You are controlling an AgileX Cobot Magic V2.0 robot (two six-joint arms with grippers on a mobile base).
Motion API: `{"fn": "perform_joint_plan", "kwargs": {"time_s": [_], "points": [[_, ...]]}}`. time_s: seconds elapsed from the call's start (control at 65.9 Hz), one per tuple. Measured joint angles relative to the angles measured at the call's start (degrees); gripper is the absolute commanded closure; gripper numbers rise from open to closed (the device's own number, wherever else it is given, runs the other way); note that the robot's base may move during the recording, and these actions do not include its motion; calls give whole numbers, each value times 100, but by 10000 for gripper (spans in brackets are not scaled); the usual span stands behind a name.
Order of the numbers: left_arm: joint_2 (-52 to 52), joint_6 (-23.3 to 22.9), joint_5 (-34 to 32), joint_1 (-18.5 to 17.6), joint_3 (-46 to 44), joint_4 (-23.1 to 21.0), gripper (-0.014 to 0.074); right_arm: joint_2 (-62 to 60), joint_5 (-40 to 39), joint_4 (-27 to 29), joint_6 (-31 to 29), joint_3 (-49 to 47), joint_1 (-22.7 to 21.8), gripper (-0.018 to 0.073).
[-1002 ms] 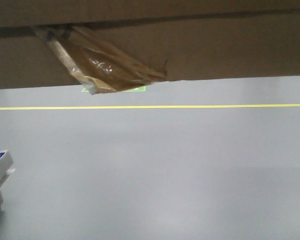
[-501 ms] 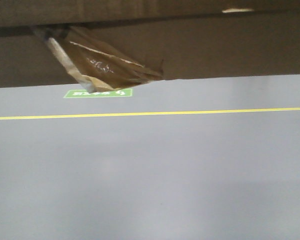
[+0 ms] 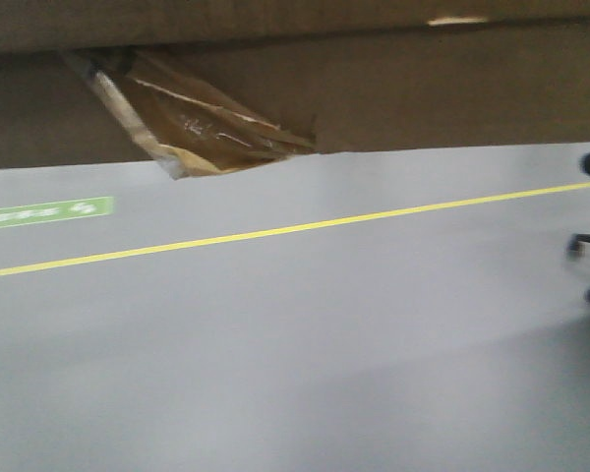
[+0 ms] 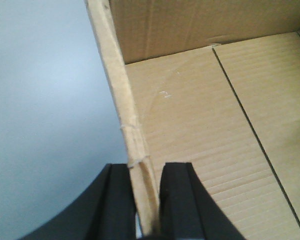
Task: Grab carton from right shelf to conveyor
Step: 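Carry the carton in both grippers while the base drives to the red conveyor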
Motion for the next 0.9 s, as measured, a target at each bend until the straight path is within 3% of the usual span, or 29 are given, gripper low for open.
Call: {"fn": "perform_joint_plan", "kwargs": {"time_s": [0.486,0.896], "points": [[0,0,-10,-9,0,102,606,12,-12,13,0,12,0,629],[0,0,-120,-57,0,656,606,12,-170,72,9,12,21,629]]}}
